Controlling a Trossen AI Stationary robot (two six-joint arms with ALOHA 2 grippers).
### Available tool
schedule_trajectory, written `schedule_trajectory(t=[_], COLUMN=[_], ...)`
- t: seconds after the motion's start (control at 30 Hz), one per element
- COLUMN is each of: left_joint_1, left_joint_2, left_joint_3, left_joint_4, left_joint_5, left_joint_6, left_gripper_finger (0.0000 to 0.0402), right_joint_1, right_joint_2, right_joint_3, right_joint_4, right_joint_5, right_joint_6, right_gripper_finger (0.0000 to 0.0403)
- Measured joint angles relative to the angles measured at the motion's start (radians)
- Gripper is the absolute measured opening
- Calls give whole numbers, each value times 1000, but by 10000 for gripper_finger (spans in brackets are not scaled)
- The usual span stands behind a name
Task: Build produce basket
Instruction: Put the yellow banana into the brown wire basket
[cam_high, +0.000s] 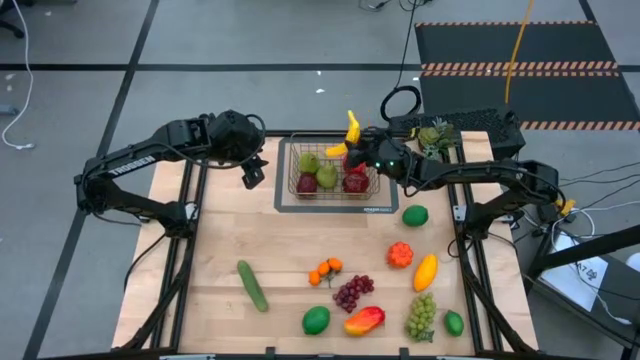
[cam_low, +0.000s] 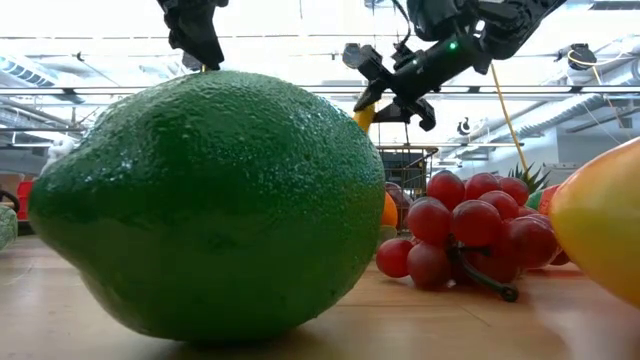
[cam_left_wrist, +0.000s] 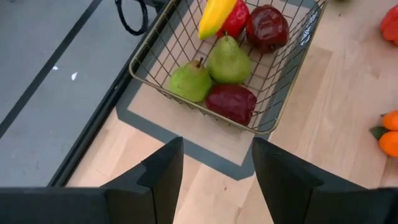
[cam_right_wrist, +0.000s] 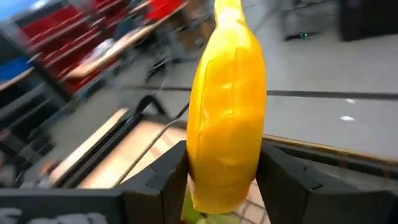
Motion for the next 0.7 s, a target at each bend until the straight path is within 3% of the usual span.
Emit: schedule_trajectory(t=[0.17, 0.43, 0.57, 0.7], left_joint_1=[0, -2, -16, -38], left_joint_2=[0, 0, 0, 1], left_joint_3=[0, 0, 0, 0], left_joint_4=[0, -1, 2, 5], left_joint_5=[0, -1, -1, -8], left_joint_6=[3, -95, -101, -122], left_gripper_finger=[191, 191, 191, 191], right_joint_1=[-65, -167, -206, -223], right_joint_2=[0, 0, 1, 22], right_joint_3=[0, 0, 0, -1], right_joint_4=[45, 37, 23, -16], right_joint_5=[-199, -373, -521, -593], right_joint_6=[-174, -461, -557, -640], right_gripper_finger=[162, 162, 162, 162])
